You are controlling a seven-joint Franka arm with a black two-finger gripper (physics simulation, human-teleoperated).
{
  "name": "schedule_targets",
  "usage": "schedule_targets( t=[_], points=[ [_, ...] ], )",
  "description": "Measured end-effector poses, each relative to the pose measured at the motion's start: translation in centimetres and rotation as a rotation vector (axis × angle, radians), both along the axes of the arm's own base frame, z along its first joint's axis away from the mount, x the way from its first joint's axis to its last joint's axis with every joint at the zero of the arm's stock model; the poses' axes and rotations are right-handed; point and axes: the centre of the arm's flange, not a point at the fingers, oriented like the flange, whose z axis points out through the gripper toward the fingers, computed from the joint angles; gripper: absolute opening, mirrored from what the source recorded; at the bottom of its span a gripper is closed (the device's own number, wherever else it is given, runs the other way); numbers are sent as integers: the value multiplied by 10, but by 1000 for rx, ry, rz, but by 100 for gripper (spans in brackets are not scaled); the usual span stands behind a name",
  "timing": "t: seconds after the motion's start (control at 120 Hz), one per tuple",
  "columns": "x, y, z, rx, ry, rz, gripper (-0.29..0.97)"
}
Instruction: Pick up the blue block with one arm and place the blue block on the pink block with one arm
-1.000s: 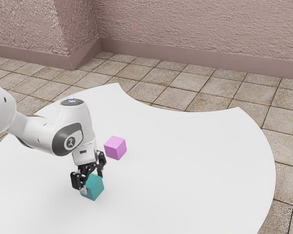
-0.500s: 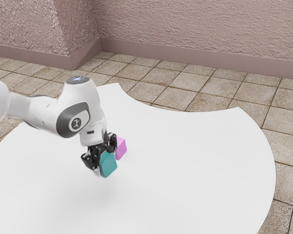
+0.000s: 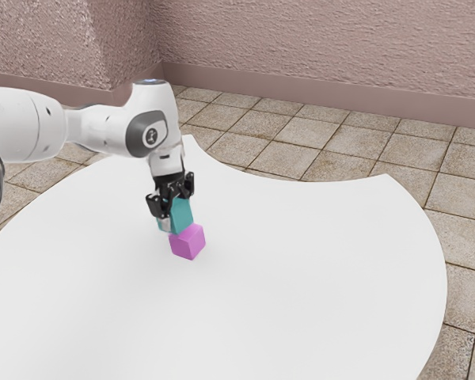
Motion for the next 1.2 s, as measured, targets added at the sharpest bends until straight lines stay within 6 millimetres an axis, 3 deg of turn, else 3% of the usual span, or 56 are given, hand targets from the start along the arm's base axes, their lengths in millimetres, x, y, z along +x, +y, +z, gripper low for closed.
schedule_targets(
  t=[0.158,0.433,0.475,0.733,0.817,0.9,1.058,1.108,1.2],
  points=[
    [7,0,7,5,5,-11,34],
    [20,-4,-8,-3,26,-22,36],
    [20,-8,-9,-4,28,-29,44],
    [18,-11,-10,-13,38,-33,59],
    [14,-9,0,-13,32,-30,62],
    [-4,-14,42,-5,-1,-36,64],
    [-82,-20,203,51,-129,-28,66],
    [-108,-21,244,67,-154,-6,66],
    [-137,-16,280,80,-154,71,67]
  ],
)
